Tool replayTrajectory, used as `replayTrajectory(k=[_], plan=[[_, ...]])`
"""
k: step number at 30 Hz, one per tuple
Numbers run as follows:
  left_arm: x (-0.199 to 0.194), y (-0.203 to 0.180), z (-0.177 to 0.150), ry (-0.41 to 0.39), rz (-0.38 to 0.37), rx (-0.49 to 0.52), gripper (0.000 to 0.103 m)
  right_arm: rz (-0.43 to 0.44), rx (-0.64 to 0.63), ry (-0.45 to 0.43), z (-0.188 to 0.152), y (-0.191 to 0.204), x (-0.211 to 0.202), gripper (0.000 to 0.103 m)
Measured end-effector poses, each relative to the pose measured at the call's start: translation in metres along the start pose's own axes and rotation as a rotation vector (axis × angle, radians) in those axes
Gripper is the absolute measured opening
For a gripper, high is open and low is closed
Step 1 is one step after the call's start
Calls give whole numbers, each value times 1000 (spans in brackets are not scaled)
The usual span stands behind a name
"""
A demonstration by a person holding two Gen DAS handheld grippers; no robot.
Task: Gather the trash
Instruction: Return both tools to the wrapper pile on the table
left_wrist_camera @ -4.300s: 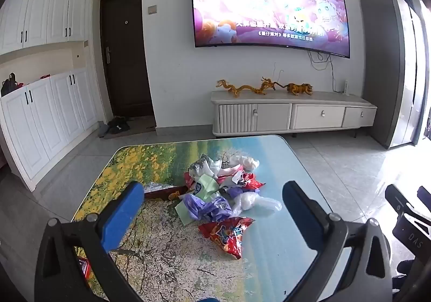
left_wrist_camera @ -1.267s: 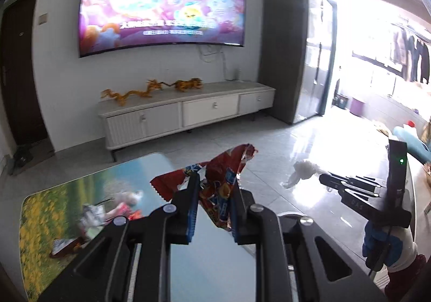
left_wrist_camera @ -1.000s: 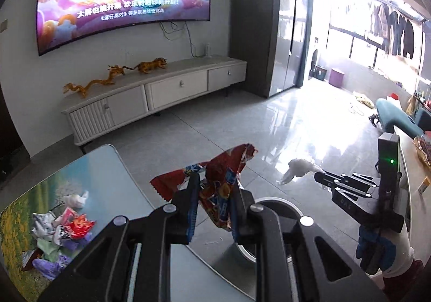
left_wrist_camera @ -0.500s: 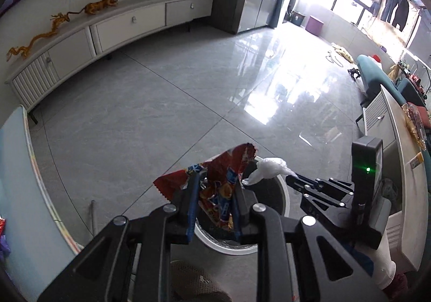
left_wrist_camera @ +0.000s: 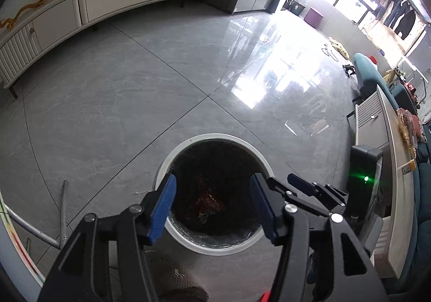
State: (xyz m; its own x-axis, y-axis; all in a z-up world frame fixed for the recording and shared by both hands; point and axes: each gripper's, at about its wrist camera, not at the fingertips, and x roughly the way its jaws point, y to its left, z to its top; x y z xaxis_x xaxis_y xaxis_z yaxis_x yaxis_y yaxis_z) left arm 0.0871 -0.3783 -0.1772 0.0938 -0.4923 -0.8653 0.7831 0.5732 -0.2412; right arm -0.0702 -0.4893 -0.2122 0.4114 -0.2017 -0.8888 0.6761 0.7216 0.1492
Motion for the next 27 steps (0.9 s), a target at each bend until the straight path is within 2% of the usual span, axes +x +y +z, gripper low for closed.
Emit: replayTrajectory(k=[4, 8, 11, 14, 17, 21, 27], plan=[[-30, 13, -7, -85, 68, 2, 56, -33, 82, -103, 6, 9, -24, 43], [-80, 38, -15, -184, 129, -38, 56, 19, 95, -197, 11, 40, -52, 45], [-130, 61, -25, -277, 176, -82, 57, 61, 25, -259, 10, 72, -80, 45], [-179, 89, -41, -370, 227, -138, 64, 108, -35, -306, 12, 99, -108, 45], [-223, 119, -63, -441, 275, -209, 64, 165, -91, -342, 13, 127, -133, 46], [-265, 155, -101, -506, 351, -286, 64, 253, -176, -372, 14, 174, -159, 48], [-299, 201, -157, -537, 432, -422, 64, 370, -323, -356, -6, 241, -180, 49]])
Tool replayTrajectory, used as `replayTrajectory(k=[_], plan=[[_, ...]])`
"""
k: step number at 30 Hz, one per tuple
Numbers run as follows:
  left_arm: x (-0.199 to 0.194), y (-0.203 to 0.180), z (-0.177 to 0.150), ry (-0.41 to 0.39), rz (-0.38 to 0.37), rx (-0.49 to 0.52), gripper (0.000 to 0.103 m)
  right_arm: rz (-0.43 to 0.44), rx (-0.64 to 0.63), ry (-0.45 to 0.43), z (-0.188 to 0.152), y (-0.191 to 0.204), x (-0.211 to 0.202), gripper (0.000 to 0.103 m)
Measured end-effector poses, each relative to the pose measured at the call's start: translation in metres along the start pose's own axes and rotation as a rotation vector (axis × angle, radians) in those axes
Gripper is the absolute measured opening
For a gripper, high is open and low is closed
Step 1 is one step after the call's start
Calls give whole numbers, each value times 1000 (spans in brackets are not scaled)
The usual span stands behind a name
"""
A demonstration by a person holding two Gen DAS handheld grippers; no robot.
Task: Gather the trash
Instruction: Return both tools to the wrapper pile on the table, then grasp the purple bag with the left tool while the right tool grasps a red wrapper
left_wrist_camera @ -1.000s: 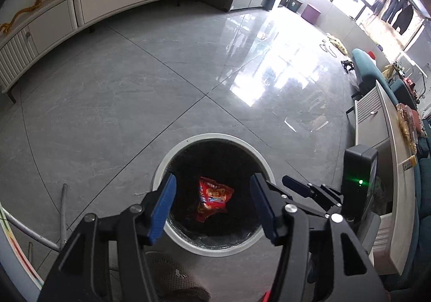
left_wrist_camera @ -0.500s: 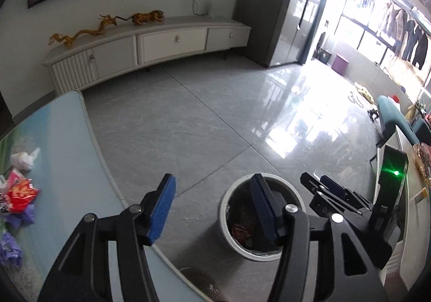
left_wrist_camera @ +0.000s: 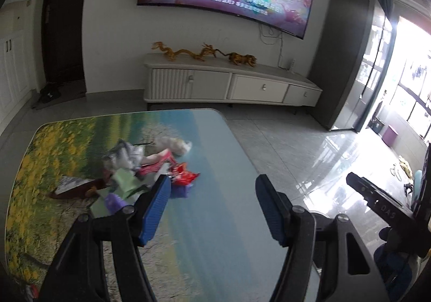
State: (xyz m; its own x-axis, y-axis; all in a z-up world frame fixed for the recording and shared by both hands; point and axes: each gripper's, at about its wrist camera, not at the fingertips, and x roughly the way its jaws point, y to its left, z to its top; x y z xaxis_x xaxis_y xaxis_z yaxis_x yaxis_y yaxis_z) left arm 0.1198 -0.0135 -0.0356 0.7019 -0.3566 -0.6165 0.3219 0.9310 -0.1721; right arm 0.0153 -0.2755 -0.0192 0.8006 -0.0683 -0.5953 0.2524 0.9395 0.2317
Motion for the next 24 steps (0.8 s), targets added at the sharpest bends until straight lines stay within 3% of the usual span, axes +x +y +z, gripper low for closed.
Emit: replayTrajectory(k=[11, 17, 24], plan=[[-30, 90, -23, -12, 165, -141, 64, 140, -125, -3, 3, 69, -11, 49], [-14, 103, -28, 38, 184, -167, 63, 225, -205, 51, 4, 103, 10, 49], [12, 100, -32, 84, 150, -157, 63, 339, -290, 141, -12, 155, 47, 54]])
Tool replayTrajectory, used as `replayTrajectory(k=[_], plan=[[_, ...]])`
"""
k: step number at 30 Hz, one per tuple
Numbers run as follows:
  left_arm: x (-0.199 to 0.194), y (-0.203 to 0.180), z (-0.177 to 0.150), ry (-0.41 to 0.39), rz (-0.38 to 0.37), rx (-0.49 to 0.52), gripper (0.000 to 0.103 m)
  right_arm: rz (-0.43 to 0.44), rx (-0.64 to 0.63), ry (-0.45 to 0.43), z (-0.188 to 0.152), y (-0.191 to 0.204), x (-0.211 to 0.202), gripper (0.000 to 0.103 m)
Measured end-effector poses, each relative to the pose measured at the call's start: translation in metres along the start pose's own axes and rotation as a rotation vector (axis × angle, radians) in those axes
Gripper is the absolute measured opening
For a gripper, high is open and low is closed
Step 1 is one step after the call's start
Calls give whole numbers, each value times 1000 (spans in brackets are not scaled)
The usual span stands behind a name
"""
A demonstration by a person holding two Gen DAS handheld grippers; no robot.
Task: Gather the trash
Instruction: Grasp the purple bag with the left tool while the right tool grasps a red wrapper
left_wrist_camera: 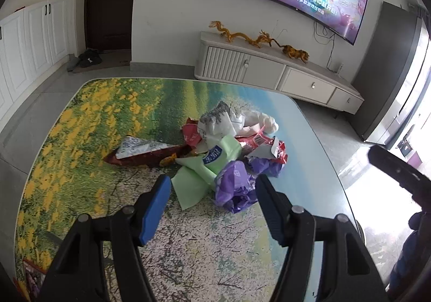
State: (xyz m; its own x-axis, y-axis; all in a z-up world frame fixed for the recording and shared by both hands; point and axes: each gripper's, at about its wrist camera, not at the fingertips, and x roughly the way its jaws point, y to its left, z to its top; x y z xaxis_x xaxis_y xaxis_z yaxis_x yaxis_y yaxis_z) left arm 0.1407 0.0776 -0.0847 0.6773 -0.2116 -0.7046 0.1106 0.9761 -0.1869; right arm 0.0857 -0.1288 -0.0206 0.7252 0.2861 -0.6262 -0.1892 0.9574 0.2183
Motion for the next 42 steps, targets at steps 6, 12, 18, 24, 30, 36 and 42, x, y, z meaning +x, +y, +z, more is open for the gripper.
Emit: replayTrajectory(k=[6, 12, 18, 24, 30, 36, 42], plan=[[24, 3, -2, 46, -43, -9, 57, 103, 9, 93, 5, 20, 53, 54], [37, -1, -3, 64, -99, -4, 54, 118, 66, 181, 12, 26, 100, 53], [46, 2, -4, 86, -125, -26, 38, 92, 121, 254, 13, 22, 123, 38], [44, 7, -6, 84, -143, -43, 19, 93, 148, 262, 16, 16, 125, 14], [35, 7, -8, 72, -153, -48, 14, 107, 163, 257, 12, 13, 117, 9], [23, 2, -9, 54, -158, -38, 13, 135, 149, 200, 14, 15, 93, 8], [5, 0, -6, 20, -167, -53, 13, 175, 146, 140, 16, 14, 64, 8]])
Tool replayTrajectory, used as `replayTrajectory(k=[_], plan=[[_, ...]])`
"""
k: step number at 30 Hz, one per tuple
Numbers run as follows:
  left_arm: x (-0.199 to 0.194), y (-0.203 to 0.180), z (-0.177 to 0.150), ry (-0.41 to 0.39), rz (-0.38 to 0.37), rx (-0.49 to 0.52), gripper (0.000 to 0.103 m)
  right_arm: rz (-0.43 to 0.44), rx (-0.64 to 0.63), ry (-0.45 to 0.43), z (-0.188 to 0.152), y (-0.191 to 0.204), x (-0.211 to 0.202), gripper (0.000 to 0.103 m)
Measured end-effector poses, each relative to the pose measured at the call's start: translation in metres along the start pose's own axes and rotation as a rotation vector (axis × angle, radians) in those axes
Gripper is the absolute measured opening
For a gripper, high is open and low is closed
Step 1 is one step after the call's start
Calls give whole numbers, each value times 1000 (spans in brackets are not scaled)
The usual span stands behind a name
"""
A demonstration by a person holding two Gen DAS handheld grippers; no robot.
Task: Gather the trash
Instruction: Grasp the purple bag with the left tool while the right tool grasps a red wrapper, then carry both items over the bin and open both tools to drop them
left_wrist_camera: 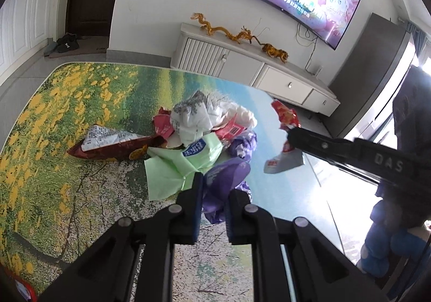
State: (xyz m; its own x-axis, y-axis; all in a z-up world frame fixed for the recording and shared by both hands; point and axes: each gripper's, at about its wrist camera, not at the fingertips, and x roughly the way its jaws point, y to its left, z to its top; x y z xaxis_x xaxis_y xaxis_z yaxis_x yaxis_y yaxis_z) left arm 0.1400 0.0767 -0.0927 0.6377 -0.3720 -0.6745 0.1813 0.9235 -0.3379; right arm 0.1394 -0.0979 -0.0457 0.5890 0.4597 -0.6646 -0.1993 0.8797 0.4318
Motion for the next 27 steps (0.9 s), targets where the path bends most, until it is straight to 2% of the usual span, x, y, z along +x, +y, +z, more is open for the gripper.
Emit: replayTrajectory(k=[7, 12, 24, 27], plan=[[-23, -9, 6, -42, -15, 2, 13, 0, 4, -67, -3, -4, -33, 8], [-36, -31, 8, -63, -34, 35, 13, -17, 24, -116, -9, -18, -61, 8], [-48, -88, 9, -75, -115, 120, 13, -60, 114, -186, -30, -67, -113, 8], [-53, -90, 5, -90, -177, 119, 13, -67, 136, -197, -35, -77, -122, 8]])
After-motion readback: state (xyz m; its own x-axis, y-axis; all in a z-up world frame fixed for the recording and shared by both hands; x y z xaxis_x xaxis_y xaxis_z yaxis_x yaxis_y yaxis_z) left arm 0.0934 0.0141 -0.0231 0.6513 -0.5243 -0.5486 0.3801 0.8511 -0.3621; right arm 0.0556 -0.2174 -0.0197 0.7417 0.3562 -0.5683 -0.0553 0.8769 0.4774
